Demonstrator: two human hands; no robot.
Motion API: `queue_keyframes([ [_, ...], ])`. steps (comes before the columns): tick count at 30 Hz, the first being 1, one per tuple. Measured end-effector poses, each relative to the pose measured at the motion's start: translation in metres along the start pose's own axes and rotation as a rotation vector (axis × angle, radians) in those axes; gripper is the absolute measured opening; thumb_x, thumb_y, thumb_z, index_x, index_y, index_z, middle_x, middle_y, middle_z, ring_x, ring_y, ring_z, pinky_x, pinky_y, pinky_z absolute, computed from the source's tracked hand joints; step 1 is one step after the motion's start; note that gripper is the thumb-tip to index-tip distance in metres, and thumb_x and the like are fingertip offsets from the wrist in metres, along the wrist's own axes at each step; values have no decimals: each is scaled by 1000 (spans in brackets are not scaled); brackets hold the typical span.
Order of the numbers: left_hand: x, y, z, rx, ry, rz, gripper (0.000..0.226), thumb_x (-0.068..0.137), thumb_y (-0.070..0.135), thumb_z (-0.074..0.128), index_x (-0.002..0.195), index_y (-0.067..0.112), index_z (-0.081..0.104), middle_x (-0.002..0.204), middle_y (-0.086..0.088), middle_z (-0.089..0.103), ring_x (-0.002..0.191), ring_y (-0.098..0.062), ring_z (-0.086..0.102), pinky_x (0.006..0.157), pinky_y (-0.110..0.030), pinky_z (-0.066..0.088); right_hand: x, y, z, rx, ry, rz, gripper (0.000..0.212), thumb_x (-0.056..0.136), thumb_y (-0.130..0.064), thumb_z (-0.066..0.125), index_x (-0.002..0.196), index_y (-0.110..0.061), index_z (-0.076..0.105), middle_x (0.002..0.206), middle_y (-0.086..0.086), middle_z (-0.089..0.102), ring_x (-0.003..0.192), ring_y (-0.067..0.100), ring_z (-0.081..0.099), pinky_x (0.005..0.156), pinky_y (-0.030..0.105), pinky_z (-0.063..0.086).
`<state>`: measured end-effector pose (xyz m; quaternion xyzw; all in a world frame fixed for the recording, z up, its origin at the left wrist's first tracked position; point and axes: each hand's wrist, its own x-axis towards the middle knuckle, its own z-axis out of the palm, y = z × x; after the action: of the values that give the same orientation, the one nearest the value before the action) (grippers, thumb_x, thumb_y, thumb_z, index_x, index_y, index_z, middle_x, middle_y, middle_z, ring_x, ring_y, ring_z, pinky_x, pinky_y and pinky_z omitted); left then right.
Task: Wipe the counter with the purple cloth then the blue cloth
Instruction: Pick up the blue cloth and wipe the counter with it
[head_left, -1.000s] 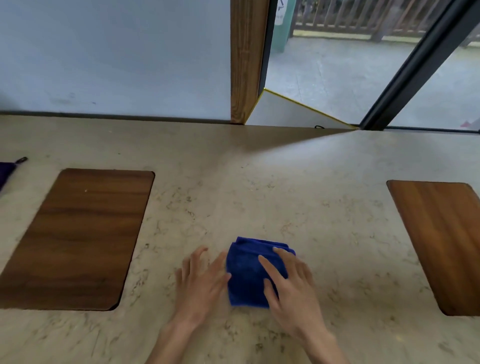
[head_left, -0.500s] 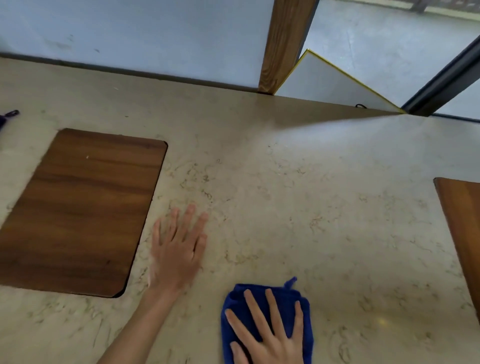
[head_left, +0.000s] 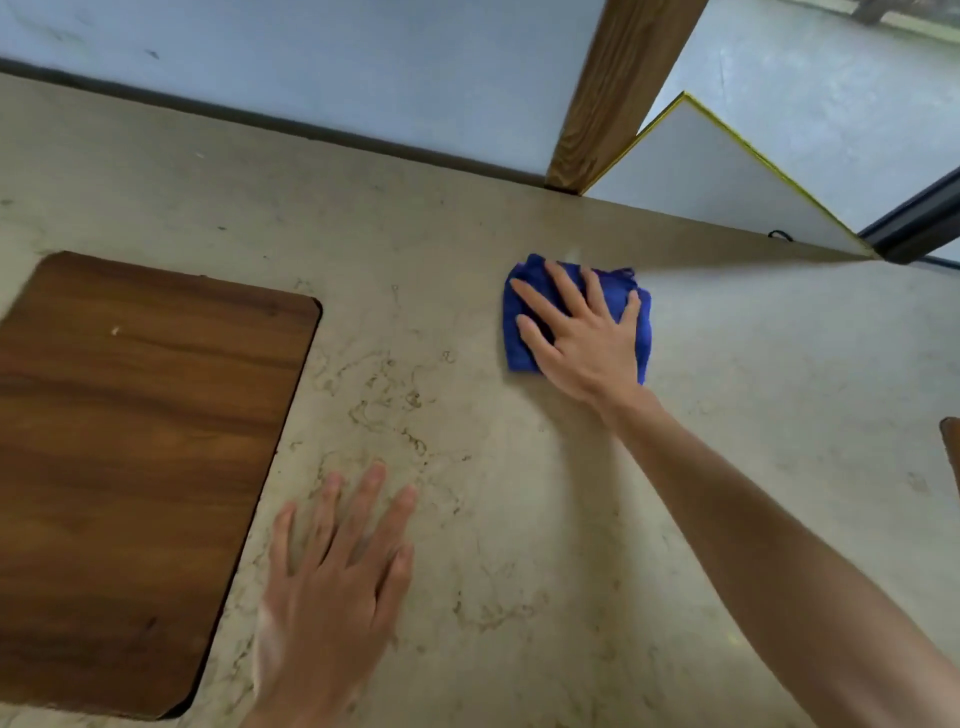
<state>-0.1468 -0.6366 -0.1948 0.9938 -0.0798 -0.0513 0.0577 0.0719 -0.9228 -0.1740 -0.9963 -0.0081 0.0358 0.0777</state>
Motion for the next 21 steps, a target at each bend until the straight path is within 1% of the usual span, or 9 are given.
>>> queue_keyframes([
  [4,2,-4,5,21,53,46,57,100,55,25,157,45,24,171,12,17,157,-23,18,127,-52,9,76,18,-10,40,-37,48,52,94,-71,12,145,-68,13,170,-18,15,159,22,6,116,76,-4],
  [6,3,-5,4,15,64,39,57,100,55,25,156,45,25,170,12,18,157,-23,20,127,-52,9,82,20,-9,45,-30,33,52,94,-71,10,146,-68,12,170,-18,13,159,22,3,116,76,-5],
  [9,3,-1,5,16,51,9,56,101,56,19,156,48,21,170,16,13,157,-20,17,128,-48,5,58,13,-9,55,10,32,52,96,-67,12,148,-65,17,170,-16,17,159,25,8,114,78,-2],
  [12,5,-2,4,22,45,2,57,101,56,16,157,48,18,171,17,10,156,-19,18,126,-49,8,-22,5,-5,11,28,6,51,99,-62,19,150,-61,21,170,-14,20,159,26,12,114,79,6],
  [14,3,-3,3,20,29,-4,57,101,56,15,157,48,16,171,18,9,157,-19,17,125,-50,8,-108,-2,2,-22,72,-36,50,101,-59,26,151,-58,26,170,-13,22,158,27,15,115,77,10],
  [16,3,-3,3,31,34,-11,57,101,57,16,157,48,16,171,19,8,157,-17,15,126,-47,5,-206,-11,14,-20,77,-80,51,101,-58,35,151,-55,30,169,-12,26,158,28,19,114,77,14],
  [18,4,-4,6,51,40,-23,57,100,58,16,157,49,17,170,21,6,158,-14,11,127,-41,-2,-298,-14,24,-82,1,-127,55,97,-62,39,151,-57,29,169,-12,24,157,30,19,111,79,18],
  [20,4,-7,7,59,20,-41,58,99,60,16,156,51,16,170,23,5,158,-9,3,127,-38,-6,-365,-6,26,-239,-88,-212,58,95,-71,32,151,-58,28,168,-12,24,158,32,10,109,79,18],
  [21,4,-9,8,47,12,-47,58,99,60,16,156,51,17,170,23,6,158,-7,0,126,-39,-6,-384,0,25,-302,-127,-247,58,95,-74,27,150,-58,30,166,-13,28,159,32,4,110,76,14],
])
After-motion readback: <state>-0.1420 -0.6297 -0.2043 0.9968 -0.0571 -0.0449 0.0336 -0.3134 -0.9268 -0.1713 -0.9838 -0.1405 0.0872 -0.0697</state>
